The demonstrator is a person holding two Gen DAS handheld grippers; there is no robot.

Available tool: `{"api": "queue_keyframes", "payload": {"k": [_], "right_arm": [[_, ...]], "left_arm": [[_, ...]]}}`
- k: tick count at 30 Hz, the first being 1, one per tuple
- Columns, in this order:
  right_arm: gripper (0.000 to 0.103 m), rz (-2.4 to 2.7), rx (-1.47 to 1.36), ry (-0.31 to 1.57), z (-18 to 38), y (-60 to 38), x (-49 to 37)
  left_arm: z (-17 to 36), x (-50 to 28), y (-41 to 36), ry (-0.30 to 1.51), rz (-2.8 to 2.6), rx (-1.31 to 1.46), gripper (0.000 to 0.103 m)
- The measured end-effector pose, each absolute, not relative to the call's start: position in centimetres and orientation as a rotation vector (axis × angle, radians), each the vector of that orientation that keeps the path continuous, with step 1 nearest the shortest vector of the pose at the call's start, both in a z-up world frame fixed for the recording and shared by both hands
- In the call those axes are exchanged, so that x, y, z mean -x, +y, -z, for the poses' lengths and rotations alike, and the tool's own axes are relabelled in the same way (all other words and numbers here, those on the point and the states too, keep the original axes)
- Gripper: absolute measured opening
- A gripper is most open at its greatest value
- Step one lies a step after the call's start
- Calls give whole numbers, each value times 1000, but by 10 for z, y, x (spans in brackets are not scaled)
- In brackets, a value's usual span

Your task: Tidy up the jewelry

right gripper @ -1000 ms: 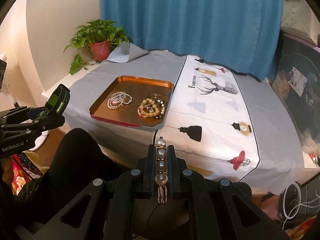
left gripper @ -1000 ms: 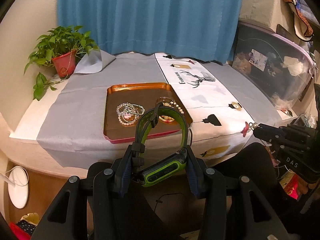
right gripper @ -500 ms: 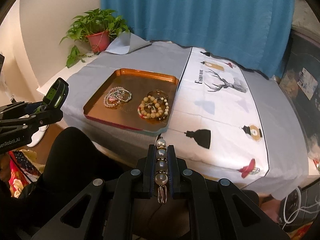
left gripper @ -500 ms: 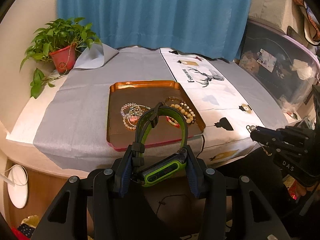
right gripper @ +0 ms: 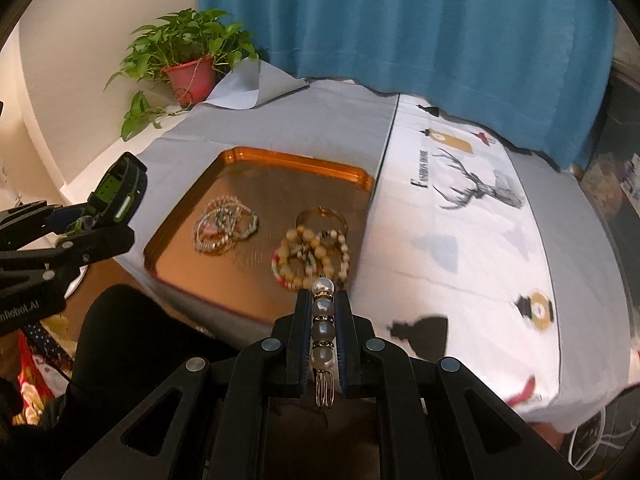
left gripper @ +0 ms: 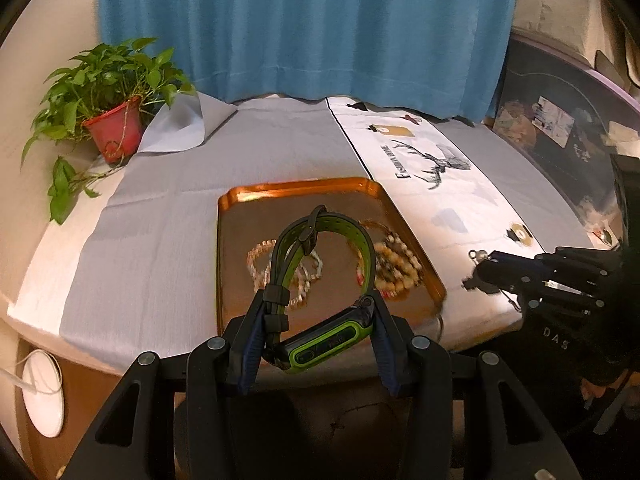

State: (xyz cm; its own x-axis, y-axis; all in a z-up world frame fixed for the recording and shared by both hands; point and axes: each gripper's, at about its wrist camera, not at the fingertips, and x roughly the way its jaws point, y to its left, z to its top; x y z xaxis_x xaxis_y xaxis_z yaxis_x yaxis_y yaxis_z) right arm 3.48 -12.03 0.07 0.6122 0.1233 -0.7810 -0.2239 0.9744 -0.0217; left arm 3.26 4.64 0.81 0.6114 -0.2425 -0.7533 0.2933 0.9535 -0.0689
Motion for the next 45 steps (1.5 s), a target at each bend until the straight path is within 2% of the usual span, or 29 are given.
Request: {"api": "queue_keyframes", "payload": {"k": [16,18,19,21,22,23,24,25,26,32,45], "right_arm": [[12,-258,132,941,39,-86,-130],[12,-262,132,954,45,-84,-137],[12,-264,132,961,50,-83,-142],[14,-265,135,977,56,-82,-148],[17,-255,151,1006,63,-81,-153],[32,-240,163,1027,67,-81,-154],[43,-219,174,1049,72,-82,-155],[61,-205,174,1055,74,-84,-153],[68,-200,169,1044,74,-86,-149],[68,-196,148,1039,67,-94,-120],[71,-133,123,944,41,-113,-14]], "left_arm": [[29,-123,49,907,283,-83,44],[37,-133,50,920,269,-88,47],[40,-136,51,922,255,-86,52],[47,-145,53,930,216,-95,72],[49,-147,53,934,194,-108,93],[53,-149,53,941,143,-142,98],[55,-148,54,937,116,-167,98],[56,-146,54,935,104,-187,98],[57,-144,55,940,99,-198,98],[54,-116,55,965,104,-181,98],[15,-13,38,856,84,-198,98]]}}
